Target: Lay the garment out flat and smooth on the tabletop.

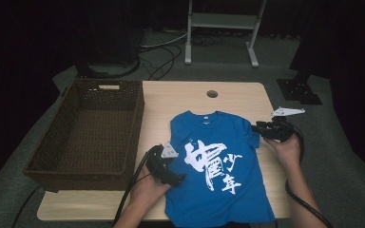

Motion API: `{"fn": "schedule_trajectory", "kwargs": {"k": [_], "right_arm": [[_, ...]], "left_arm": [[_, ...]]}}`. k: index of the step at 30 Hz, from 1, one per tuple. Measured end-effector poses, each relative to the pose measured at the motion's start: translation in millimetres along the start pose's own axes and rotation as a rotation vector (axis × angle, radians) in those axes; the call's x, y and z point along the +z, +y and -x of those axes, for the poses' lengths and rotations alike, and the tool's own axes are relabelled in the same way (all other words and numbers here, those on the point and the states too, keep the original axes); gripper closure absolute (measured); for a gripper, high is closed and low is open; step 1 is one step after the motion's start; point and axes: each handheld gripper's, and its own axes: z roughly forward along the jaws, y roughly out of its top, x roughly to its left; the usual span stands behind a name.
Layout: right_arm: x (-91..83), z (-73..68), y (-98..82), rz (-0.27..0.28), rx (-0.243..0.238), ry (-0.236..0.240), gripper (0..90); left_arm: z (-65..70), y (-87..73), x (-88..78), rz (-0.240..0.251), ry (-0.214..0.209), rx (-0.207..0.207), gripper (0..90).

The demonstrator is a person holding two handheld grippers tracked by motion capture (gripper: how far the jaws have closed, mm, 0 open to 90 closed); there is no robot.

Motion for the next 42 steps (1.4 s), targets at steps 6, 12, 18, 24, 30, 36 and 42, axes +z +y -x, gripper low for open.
{"fn": "schedule_trajectory", "kwargs": {"k": [6, 12, 18, 24, 30, 36, 42], "right_arm": [[-3.6, -13.1, -2.0, 0.005, -0.024, 0.05, 43.9], [-5.7, -27.1, -4.7, -0.006, -0.07, 0.096, 29.0], [-4.8, -44.6, -9.5, -0.039, -0.145, 0.128, 15.0], [-0.9, -62.2, -14.7, -0.09, -0.231, 0.135, 3.9], [5.3, -70.3, -21.0, -0.129, -0.254, 0.153, 1.9], [11.1, -72.6, -26.1, -0.174, -0.257, 0.148, 0.8], [13.3, -67.7, -30.4, -0.18, -0.231, 0.163, 0.0]], "left_arm": [[0.0, 0.0, 0.0, 0.0, 0.0, 0.0, 0.0], [0.0, 0.0, 0.0, 0.0, 0.0, 0.0, 0.0], [0.0, 0.0, 0.0, 0.0, 0.0, 0.0, 0.0], [0.0, 0.0, 0.0, 0.0, 0.0, 0.0, 0.0], [0.0, 0.0, 0.0, 0.0, 0.0, 0.0, 0.0], [0.0, 0.0, 0.1, 0.001, 0.0, -0.001, 0.0], [0.3, 0.8, 0.7, 0.0, -0.001, 0.0, 0.0]]}}
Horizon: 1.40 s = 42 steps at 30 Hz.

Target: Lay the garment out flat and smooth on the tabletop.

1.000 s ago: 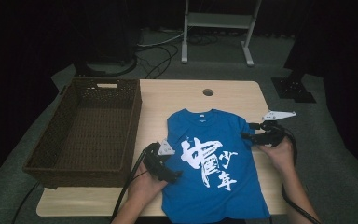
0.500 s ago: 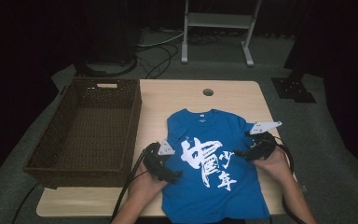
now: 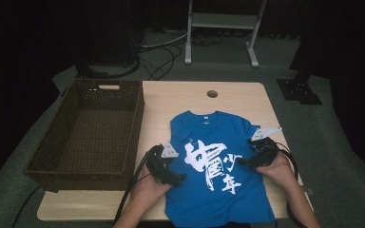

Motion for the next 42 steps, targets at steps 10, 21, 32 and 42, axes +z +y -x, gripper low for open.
{"fn": "schedule_trajectory", "kwargs": {"k": [10, 21, 32, 42], "right_arm": [[-8.8, 7.2, -9.4, 0.002, 0.008, -0.006, 0.0], [-29.3, 20.9, -31.5, 0.008, 0.02, -0.016, 0.0], [-38.9, 26.4, -42.8, 0.021, 0.023, -0.024, 0.0], [-38.9, 26.1, -42.8, 0.02, 0.025, -0.026, 0.0]], "left_arm": [[7.9, 7.4, 7.4, 0.0, 0.003, -0.002, 0.0], [24.9, 23.1, 23.5, 0.001, -0.011, 0.011, 0.0], [22.1, 34.5, 25.7, 0.02, -0.007, 0.005, 0.0], [2.7, 68.5, 28.8, 0.079, -0.001, -0.001, 0.7]]}}
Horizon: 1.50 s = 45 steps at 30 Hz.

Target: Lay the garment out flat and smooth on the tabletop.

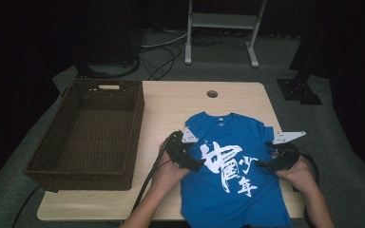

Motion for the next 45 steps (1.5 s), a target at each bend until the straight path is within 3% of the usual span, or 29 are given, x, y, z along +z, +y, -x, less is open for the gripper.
{"fn": "schedule_trajectory", "kwargs": {"k": [13, 17, 29, 36, 45], "right_arm": [[0.1, -0.4, 0.2, 0.0, 0.003, -0.002, 0.0], [0.1, -0.3, 0.2, 0.0, 0.003, -0.002, 0.0], [0.1, -0.3, 0.2, 0.001, 0.004, -0.002, 0.0], [0.1, -0.2, 0.1, 0.0, 0.002, -0.002, 0.0], [0.1, -0.3, 0.1, 0.0, 0.003, -0.002, 0.0]], "left_arm": [[-21.8, 28.3, 27.5, 0.02, -0.028, 0.009, 5.8], [-31.2, 37.7, 35.3, 0.035, -0.025, 0.011, 12.3], [-48.3, 43.8, 62.6, 0.005, -0.033, -0.014, 47.3], [-51.9, 43.5, 70.9, -0.01, -0.036, -0.039, 61.7], [-52.4, 45.8, 79.3, -0.056, -0.007, -0.026, 76.5]]}}
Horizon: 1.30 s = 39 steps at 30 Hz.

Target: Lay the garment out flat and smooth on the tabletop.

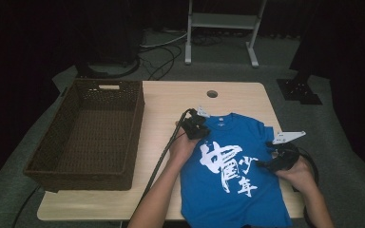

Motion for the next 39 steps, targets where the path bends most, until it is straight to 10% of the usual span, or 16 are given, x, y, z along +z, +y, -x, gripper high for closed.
{"fn": "schedule_trajectory", "kwargs": {"k": [12, 39], "right_arm": [[0.0, 0.0, 0.0, 0.0, 0.0, 0.0, 0.0], [0.0, 0.0, 0.0, 0.0, 0.002, 0.0, 0.0]], "left_arm": [[-2.4, -1.4, -3.9, 0.019, 0.009, -0.001, 89.2], [-49.7, -25.6, -78.4, 0.114, 0.16, -0.091, 89.1]]}}
